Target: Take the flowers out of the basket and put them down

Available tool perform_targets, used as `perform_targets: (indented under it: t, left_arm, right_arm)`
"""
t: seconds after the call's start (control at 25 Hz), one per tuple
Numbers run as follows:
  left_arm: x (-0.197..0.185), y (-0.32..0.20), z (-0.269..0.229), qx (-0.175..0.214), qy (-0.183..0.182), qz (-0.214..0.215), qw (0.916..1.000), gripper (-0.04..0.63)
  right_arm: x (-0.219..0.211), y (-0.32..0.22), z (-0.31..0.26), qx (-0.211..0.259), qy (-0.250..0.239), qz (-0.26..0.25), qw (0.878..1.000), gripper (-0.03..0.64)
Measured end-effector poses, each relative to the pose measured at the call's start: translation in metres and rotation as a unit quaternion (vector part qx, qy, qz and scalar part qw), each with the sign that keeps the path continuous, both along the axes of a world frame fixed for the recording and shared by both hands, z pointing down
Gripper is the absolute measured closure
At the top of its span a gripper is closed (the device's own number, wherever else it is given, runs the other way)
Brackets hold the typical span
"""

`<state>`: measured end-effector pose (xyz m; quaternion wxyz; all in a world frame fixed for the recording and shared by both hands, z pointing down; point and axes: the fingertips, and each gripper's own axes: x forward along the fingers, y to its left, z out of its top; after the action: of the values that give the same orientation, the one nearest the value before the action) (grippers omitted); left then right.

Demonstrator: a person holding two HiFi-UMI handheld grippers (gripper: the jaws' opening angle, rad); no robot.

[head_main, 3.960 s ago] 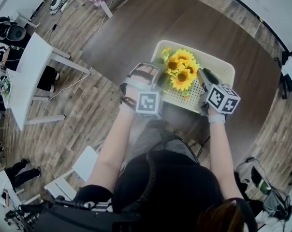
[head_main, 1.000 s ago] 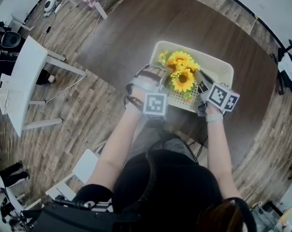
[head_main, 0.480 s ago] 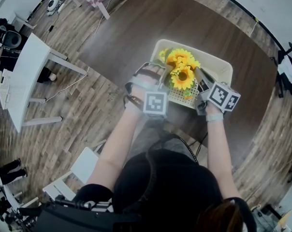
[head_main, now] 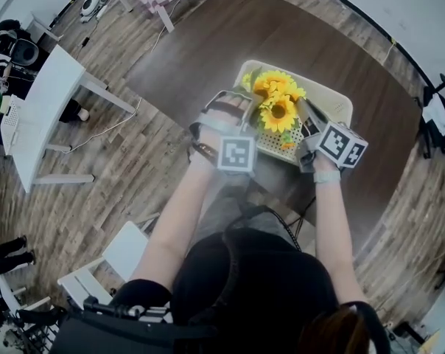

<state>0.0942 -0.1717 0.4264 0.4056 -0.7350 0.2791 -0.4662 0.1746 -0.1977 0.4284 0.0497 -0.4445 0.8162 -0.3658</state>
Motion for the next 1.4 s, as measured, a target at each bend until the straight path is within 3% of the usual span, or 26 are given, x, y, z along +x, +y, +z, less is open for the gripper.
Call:
perform_targets:
  t: [0.92,1.2,1.4]
  left_arm:
    - [-0.035,0.009,-0.044,0.058,-0.01,-0.055,0.9967,0.552]
    - [-0.077,-0.017,-0.067,0.057,0.005,-0.053,0.997,0.555]
    - [-0.066,-0.014,-0.072,0.071,0.006,-0.04,0.9966,0.555]
  right_arm:
    - [-0.037,-0.001,-0.048,0.058,-0.019,-0.048,0.997,0.609]
    - [-0.082,-0.028,-0.08,0.067,-0.012,-0.051,0.996,0.611]
    - [-0.067,-0.026,-0.082,0.075,-0.017,-0.031,0.997,0.611]
